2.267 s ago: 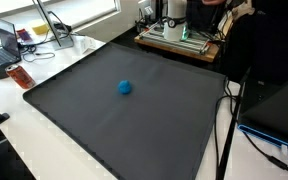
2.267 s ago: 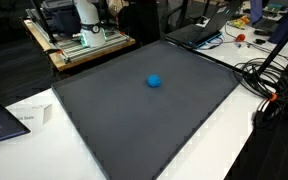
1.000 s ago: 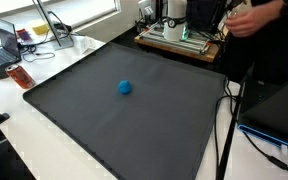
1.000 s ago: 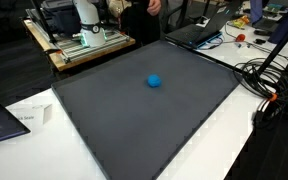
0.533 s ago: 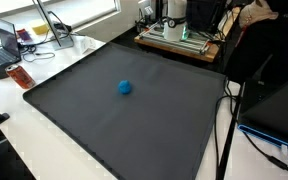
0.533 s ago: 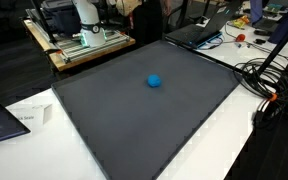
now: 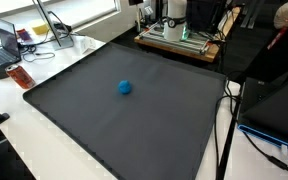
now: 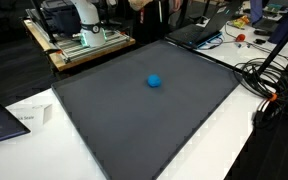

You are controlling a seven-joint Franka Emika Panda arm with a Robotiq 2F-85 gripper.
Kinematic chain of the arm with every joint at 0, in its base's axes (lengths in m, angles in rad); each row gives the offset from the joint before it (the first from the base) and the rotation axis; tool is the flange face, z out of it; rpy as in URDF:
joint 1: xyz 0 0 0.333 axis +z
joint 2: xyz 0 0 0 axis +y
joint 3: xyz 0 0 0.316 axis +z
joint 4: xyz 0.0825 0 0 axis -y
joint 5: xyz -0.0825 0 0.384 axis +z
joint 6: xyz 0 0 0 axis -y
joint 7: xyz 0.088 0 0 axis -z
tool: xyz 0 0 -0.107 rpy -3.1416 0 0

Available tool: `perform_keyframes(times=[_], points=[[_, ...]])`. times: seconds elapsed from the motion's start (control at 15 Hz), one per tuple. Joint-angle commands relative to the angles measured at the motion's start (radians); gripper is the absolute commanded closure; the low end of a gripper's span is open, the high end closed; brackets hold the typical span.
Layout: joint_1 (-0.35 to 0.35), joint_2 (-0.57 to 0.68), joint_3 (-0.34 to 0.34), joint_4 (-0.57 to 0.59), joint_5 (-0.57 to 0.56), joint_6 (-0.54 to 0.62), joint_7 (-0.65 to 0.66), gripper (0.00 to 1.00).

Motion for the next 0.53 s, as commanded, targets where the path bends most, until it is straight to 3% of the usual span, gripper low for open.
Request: perform_keyframes(times=[0.0,0.33,0.4,0.47], points=[[-0.019,0.14,0.014,0.086,-0.078,0.073,0.173,0.97],[0.0,0.295,0.005,0.16,-0.283,0.075,0.45,0.97],[0.002,0.237,-0.004,0.109,-0.207,0.078,0.349,0.97],[0.005,0.26,-0.006,0.117,-0.218,0.079,0.365,0.88]])
